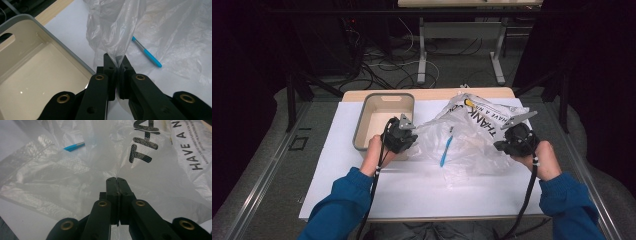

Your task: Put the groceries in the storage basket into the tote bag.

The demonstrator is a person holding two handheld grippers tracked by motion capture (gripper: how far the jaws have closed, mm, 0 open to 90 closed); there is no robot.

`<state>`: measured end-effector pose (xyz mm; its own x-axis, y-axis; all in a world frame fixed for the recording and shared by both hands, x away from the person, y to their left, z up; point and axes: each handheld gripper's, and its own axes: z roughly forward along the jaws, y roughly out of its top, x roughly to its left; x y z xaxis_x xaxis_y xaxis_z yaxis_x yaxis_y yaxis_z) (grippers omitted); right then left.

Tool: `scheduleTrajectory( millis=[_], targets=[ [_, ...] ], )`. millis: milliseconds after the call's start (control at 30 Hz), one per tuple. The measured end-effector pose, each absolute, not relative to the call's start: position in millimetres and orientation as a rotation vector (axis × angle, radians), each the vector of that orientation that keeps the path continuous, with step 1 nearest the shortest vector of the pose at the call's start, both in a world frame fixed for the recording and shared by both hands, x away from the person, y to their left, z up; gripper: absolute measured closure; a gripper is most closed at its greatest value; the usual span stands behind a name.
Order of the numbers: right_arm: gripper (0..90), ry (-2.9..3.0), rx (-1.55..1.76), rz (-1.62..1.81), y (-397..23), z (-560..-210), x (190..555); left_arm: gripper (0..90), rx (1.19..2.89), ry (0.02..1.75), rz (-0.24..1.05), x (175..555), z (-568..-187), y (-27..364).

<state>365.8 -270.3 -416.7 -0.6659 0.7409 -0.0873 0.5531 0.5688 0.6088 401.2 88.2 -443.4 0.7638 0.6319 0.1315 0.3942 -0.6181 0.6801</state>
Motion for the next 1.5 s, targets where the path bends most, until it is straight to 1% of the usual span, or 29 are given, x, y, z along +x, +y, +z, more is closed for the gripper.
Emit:
scheduleTrajectory(
  millis=[167, 233, 367, 600, 767, 800, 933, 1067, 1500],
  targets=[
    [90.0, 2.497, 1.040, 0.730, -270.6, -398.7, 374.7, 88.1, 2.363, 0.757, 0.445, 410.0, -426.9, 95.7],
    [90.0, 2.506, 1.027, 0.700, -270.4, -391.5, 378.1, 88.1, 2.416, 0.748, 0.431, 413.5, -418.6, 99.3],
    [90.0, 2.514, 1.033, 0.663, -269.6, -376.9, 383.9, 88.1, 2.467, 0.750, 0.420, 420.5, -403.5, 104.2],
    [90.0, 2.519, 0.997, 0.576, -268.9, -339.9, 393.2, 88.1, 2.535, 0.752, 0.428, 434.2, -368.0, 113.0],
    [90.0, 2.489, 0.993, 0.590, -268.9, -315.7, 396.9, 88.2, 2.526, 0.774, 0.436, 441.1, -340.9, 115.7],
    [90.0, 2.487, 0.989, 0.593, -269.3, -310.4, 397.9, 88.2, 2.547, 0.765, 0.440, 442.5, -335.3, 115.7],
    [90.0, 2.481, 0.995, 0.570, -269.5, -290.8, 401.9, 88.1, 2.554, 0.762, 0.443, 447.0, -320.4, 112.8],
    [90.0, 2.456, 1.005, 0.591, -271.2, -278.0, 406.6, 88.1, 2.567, 0.767, 0.456, 451.6, -308.1, 111.2],
    [90.0, 2.386, 0.990, 0.669, -274.5, -243.5, 406.3, 88.2, 2.519, 0.774, 0.542, 455.5, -266.8, 113.2]
  ],
)
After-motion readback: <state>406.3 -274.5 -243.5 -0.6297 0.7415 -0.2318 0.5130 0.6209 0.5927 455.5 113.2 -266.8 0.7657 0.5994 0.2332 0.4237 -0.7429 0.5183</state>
